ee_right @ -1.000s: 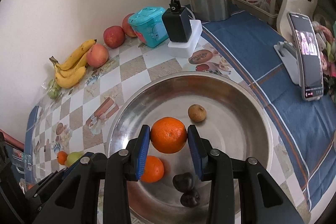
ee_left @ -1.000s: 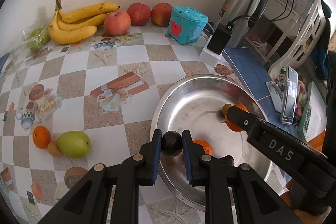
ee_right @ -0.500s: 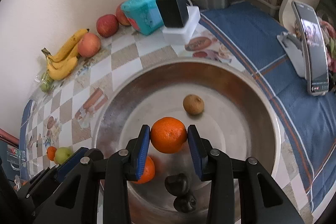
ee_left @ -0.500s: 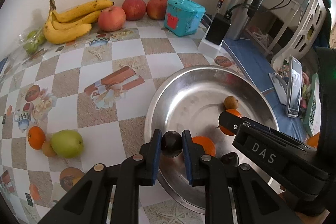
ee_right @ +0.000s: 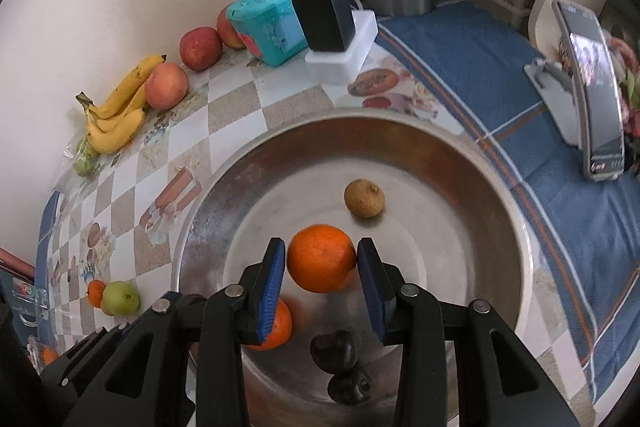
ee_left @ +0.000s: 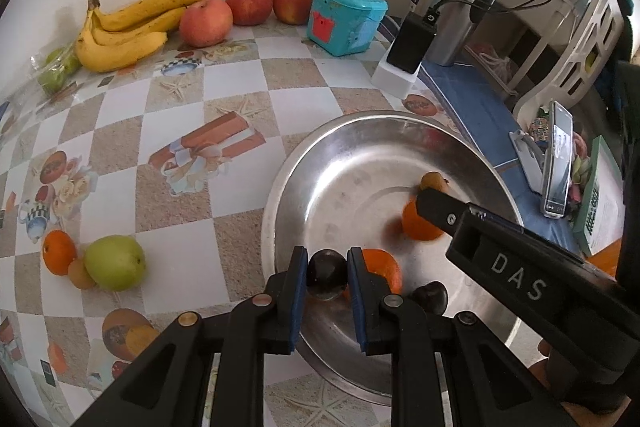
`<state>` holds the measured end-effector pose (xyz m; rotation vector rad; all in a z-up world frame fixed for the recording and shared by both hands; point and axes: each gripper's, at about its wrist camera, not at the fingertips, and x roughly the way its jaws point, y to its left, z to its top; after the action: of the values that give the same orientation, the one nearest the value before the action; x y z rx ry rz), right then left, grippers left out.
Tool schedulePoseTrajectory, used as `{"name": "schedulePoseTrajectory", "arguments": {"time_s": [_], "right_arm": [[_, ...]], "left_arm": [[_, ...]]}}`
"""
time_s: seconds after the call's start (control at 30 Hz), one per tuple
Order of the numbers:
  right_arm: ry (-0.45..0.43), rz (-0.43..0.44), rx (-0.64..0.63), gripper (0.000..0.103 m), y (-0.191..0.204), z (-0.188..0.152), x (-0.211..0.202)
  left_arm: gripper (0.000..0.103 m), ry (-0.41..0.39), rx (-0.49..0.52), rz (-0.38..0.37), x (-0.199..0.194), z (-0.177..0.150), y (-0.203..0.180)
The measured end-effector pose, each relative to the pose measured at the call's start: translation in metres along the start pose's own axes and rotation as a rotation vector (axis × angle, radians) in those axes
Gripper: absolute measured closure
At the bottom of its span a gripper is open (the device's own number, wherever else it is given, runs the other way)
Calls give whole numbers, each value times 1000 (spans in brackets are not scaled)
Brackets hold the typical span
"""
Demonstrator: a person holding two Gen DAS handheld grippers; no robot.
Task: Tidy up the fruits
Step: 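Open the right tool to drop the tangerine while the left tool releases the plum, then withdraw both open tools from the bowl back over the remaining fruit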
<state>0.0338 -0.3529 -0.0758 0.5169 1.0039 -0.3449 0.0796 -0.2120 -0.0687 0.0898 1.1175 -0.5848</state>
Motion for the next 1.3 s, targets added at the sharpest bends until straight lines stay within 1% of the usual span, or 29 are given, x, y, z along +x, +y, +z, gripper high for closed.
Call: {"name": "schedulePoseTrajectory", "arguments": {"time_s": [0.07,0.17,0.27,0.43,0.47,0.57,0.67,0.7,0.9,1.0,1.13,1.2,1.3], "right_arm": [[-13,3,-2,56,1,2,-4],[-28,1,-8,55,3,4,-9],[-45,0,-7,55,3,7,-14],[-66,-2,1,55,2,10,-23],[-66,-4,1,55,2,10,-24],[-62,-12,0,55,2,10,-26],[-53,-16,4,55,1,10,-25],[-50,-17,4,55,0,9,-25],[-32,-20,-2,55,3,7,-25],[-26,-20,-16,55,9,6,-26],[-11,-14,-37,56,17,3,-26],[1,-11,-48,55,23,1,-26],[21,17,-64,55,33,-2,-25]], "left_arm": [[79,3,5,1,0,0,-1],[77,9,0,-2,0,0,0],[67,0,1,-5,-5,2,-1],[61,-9,-5,-13,-13,6,1],[57,-8,-10,-7,-14,6,3],[52,2,-53,12,-16,8,14],[48,11,-140,15,-18,9,36],[46,12,-178,26,-19,9,46],[40,31,-312,88,-27,8,83],[39,56,-369,156,-30,4,103],[39,79,-421,206,-32,-2,124],[39,85,-449,217,-35,-5,131],[39,91,-483,226,-38,-8,140]]}}
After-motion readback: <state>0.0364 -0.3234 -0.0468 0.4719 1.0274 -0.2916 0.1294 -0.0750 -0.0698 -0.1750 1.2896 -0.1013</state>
